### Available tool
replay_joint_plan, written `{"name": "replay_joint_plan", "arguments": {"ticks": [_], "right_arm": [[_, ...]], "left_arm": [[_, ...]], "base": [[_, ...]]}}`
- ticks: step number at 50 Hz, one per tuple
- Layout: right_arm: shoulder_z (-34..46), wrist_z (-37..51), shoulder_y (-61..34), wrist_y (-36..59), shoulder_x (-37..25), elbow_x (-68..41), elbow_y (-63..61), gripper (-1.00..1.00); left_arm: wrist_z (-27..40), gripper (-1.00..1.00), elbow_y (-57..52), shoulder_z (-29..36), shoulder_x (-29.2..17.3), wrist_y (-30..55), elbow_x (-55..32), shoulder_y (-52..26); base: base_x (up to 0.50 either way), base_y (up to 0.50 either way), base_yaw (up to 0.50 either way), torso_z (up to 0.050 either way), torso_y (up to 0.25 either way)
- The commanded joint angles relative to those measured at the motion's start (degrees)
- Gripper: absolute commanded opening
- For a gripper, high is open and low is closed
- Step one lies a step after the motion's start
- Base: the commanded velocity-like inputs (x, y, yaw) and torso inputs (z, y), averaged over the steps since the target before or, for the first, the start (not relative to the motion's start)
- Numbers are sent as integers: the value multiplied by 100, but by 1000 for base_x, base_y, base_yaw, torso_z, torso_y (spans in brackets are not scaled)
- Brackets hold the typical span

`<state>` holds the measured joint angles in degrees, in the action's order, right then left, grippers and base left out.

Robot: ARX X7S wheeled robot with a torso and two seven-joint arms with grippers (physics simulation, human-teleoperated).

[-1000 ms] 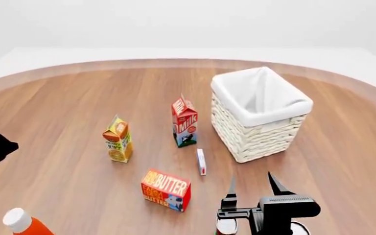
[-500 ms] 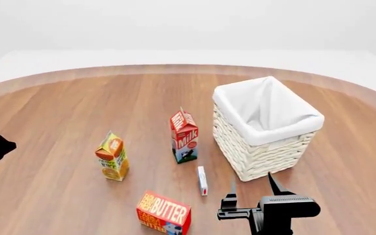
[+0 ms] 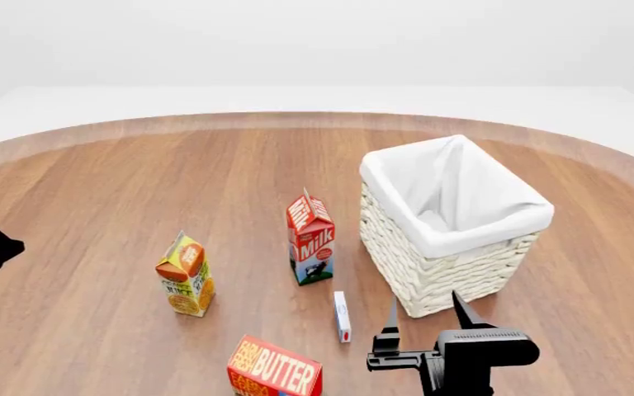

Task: Pick up the cream cheese box and the butter, and put them in the basket.

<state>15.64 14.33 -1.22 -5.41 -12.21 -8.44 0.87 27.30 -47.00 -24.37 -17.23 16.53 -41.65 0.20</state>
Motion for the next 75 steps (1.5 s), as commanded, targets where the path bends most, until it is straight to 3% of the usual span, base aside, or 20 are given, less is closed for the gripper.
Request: {"name": "replay_joint_plan", "arguments": {"ticks": [1,54,75], "right_arm": [[29,29,-16,10,-16,-22,19,100],[188,195,-56,68,-126,-80,-27,100],[192,453,-188,1633,-435,-221,-1844,100]], "left_arm": [[12,100,18,11,-15,-36,-4,14],[106,100,26,74,-115,-126,-53,69],[163,100,75,119,-145,-155,-52,18]], "base": [[0,0,0,0,0],[71,0,0,0,0],[0,0,0,0,0]]}}
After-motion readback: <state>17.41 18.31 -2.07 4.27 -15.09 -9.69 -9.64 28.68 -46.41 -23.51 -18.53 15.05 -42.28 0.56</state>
